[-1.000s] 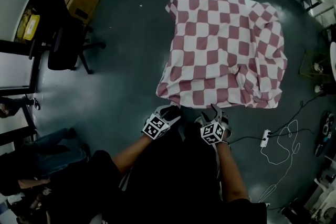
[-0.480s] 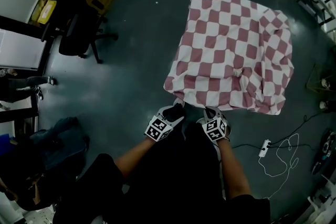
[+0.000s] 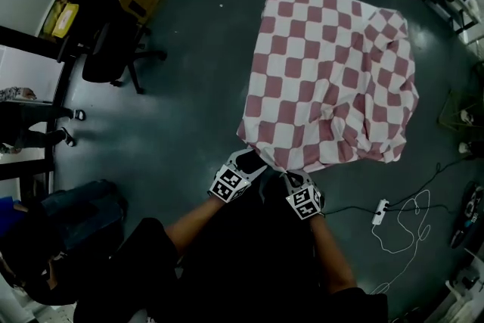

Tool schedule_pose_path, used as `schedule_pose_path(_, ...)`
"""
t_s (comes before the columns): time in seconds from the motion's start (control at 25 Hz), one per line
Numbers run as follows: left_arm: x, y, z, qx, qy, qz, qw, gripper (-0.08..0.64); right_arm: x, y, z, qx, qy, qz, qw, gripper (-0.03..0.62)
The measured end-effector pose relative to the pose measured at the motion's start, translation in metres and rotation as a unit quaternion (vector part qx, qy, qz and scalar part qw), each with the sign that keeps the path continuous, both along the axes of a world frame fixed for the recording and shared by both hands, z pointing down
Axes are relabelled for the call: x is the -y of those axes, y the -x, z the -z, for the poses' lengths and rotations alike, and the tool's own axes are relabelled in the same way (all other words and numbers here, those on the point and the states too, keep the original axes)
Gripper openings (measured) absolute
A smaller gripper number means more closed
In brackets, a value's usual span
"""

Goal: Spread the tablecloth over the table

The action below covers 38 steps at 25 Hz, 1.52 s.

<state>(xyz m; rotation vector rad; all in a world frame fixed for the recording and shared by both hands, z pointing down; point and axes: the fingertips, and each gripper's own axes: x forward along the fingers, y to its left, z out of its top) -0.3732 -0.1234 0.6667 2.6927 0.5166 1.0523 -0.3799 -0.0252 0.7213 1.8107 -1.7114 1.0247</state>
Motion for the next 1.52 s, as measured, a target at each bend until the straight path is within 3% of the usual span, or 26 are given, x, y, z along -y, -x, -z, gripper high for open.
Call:
schedule_pose_path(0.16, 0.005, -0.006, 0.003, 0.005, 0.001, -0.005, 1.0000, 0.253, -0.001, 0.001, -0.005, 0.001, 0.023, -0.011, 1.000, 0.018)
schedule_pose_path(0.2, 0.007, -0.003, -0.001, 0.004, 0.000, -0.005, 1.0000, 0.253, -0.001, 0.004, -0.008, 0.000, 0.027, -0.019, 0.999, 0.067)
schedule_pose_path(0.24, 0.009, -0.004, -0.003, 0.002, 0.000, -0.004, 1.0000, 0.253, -0.002, 0.001, -0.008, 0.001, 0.027, -0.032, 0.999, 0.185)
schedule_pose_path(0.28, 0.012, -0.011, -0.003, 0.000, 0.000, -0.001, 1.0000, 0.253, -0.004, -0.008, -0.003, 0.005, 0.021, -0.051, 0.998, 0.244)
schedule_pose_path(0.36, 0.019, -0.037, 0.004, -0.007, 0.004, 0.005, 1.0000, 0.253, -0.006, -0.039, 0.019, 0.017, -0.008, -0.101, 0.995, 0.242)
schedule_pose_path(0.48, 0.032, -0.059, 0.003, -0.026, 0.005, 0.002, 0.9997, 0.253, -0.008, -0.072, 0.038, 0.027, -0.052, -0.191, 0.980, 0.235)
schedule_pose_path(0.64, 0.049, -0.076, -0.038, -0.035, -0.011, -0.037, 0.9987, 0.253, -0.001, -0.097, 0.004, 0.024, -0.022, -0.266, 0.964, 0.209)
schedule_pose_path(0.76, 0.052, -0.103, -0.066, -0.023, -0.018, -0.072, 0.9970, 0.253, 0.025, -0.127, -0.018, 0.023, 0.003, -0.273, 0.962, 0.210)
schedule_pose_path(0.96, 0.064, -0.113, -0.106, 0.040, -0.023, -0.109, 0.9929, 0.253, 0.061, -0.151, -0.051, 0.034, 0.047, -0.270, 0.961, 0.210)
schedule_pose_path(1.2, 0.089, -0.107, -0.106, 0.050, -0.038, -0.110, 0.9919, 0.249, 0.088, -0.149, -0.050, 0.057, 0.030, -0.289, 0.955, 0.218)
schedule_pose_path(1.32, 0.103, -0.106, -0.103, 0.052, -0.041, -0.118, 0.9908, 0.249, 0.107, -0.149, -0.045, 0.074, 0.021, -0.275, 0.959, 0.220)
schedule_pose_path(1.52, 0.113, -0.121, -0.075, 0.036, -0.011, -0.103, 0.9939, 0.252, 0.117, -0.146, -0.030, 0.083, 0.031, -0.228, 0.970, 0.231)
